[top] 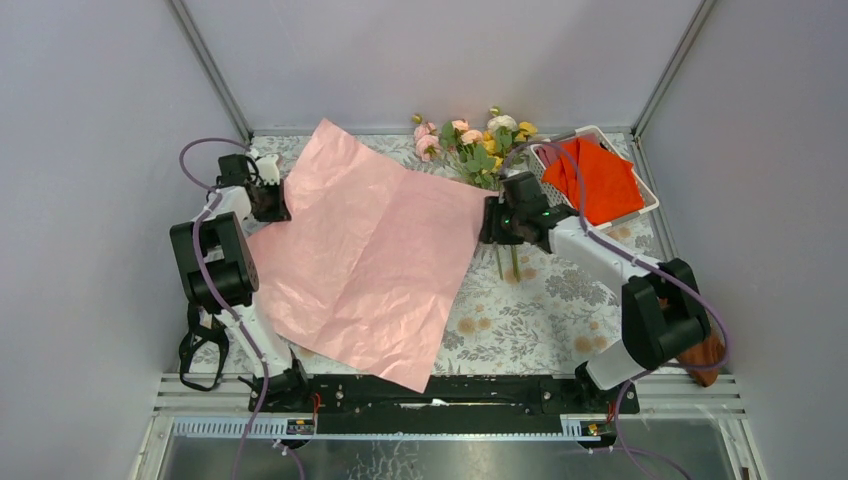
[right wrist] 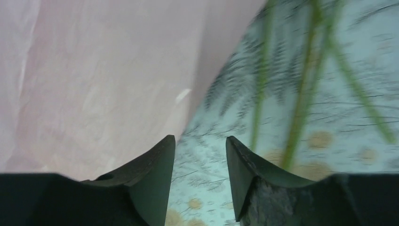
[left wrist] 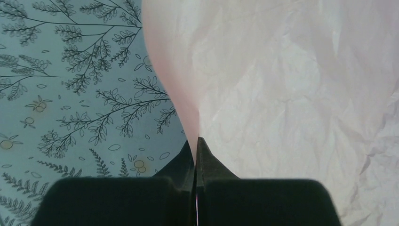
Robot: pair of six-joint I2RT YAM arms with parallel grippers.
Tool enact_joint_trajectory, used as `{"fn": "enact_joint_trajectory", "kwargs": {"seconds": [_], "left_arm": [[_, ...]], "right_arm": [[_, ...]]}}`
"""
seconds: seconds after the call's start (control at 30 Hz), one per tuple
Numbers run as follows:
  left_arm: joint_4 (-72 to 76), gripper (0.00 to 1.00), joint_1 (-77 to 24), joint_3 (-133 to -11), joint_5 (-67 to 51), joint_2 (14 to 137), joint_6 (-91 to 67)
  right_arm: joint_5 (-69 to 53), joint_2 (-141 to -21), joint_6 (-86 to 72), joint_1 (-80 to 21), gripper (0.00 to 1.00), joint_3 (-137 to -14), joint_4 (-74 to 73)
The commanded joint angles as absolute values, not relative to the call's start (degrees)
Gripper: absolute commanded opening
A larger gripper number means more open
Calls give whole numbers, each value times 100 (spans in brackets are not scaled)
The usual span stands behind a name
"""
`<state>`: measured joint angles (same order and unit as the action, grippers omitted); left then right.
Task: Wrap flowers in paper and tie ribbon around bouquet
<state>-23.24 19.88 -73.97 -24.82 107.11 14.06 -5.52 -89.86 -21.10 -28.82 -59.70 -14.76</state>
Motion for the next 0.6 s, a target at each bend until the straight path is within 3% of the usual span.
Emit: {"fn": "enact_joint_trajectory", "kwargs": {"seconds": [0.0, 0.1, 0.4, 0.57], "left_arm": [[-1867, 0, 1978, -7505, -2526, 10801, 1836], [-1840, 0, 1978, -7595, -2498, 10889, 1907], [-1921, 0, 2010, -7539, -1985, 10756, 2563], [-1788, 0, 2115, -7515, -1567, 10712, 2799]], "right_arm": [[450, -8538, -1797, -2381, 45, -6181, -1486], [431, -9207, -1597, -2373, 37, -6714, -1586], [618, -11199, -1382, -2364, 35, -8540, -2138], [466, -11456, -1373, -2364, 39, -8589, -2164]]}}
